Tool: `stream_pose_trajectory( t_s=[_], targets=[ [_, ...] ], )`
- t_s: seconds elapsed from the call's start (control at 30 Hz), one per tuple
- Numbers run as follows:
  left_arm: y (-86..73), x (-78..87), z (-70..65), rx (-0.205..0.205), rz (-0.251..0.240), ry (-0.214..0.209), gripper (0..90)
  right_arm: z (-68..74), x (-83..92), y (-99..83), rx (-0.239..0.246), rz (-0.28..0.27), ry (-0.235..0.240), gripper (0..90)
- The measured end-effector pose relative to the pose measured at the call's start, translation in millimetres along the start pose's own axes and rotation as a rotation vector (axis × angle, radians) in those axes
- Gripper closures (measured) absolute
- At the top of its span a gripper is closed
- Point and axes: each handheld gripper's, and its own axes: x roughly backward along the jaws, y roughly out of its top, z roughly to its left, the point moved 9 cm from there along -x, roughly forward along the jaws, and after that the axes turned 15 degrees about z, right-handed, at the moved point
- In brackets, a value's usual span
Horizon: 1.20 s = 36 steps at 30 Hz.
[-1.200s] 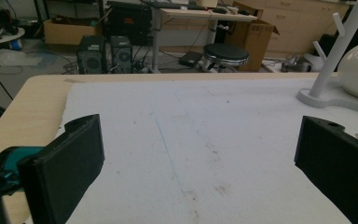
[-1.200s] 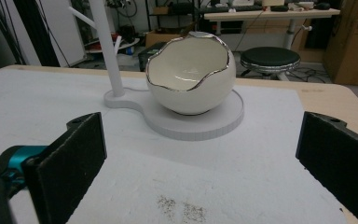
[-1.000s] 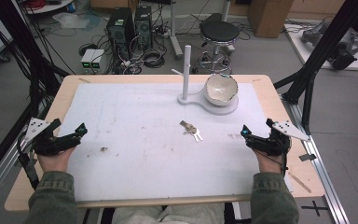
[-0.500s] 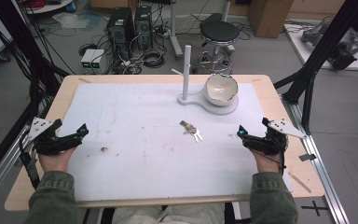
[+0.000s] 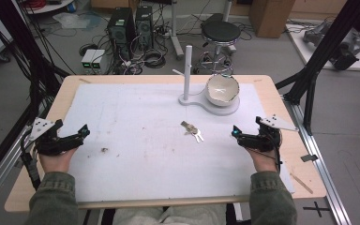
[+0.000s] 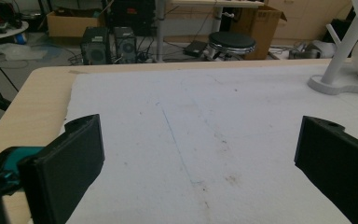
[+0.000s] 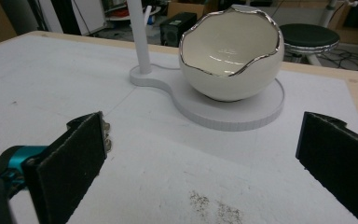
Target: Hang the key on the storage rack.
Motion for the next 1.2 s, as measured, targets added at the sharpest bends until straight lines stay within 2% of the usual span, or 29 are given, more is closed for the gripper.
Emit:
stream_pose_trajectory(
  t_s=[0.13, 0.27, 0.5, 0.87, 1.2],
  targets=[
    [-1.0, -0.6, -1.7, -0.009, 0.008, -0.001, 1.9, 3.1, -2.7, 3.9, 0.006, 0.008, 0.020, 0.6],
    [-1.8, -2.0, -3.8, -0.016, 0.016, -0.007, 1.9, 5.9, -9.0, 3.8, 0.043, 0.054, 0.020, 0.6],
    [-1.8, -1.3, -4.0, -0.017, 0.014, -0.011, 1.9, 15.1, -21.4, 7.3, 0.058, 0.111, 0.055, 0.6],
    [-2.0, -1.1, -3.7, -0.016, 0.015, -0.010, 1.9, 30.0, -30.6, 24.1, 0.100, 0.147, 0.081, 0.7],
    [-1.8, -1.2, -2.8, -0.016, 0.012, -0.008, 1.9, 35.8, -41.3, 31.7, 0.119, 0.191, 0.089, 0.6]
  ],
)
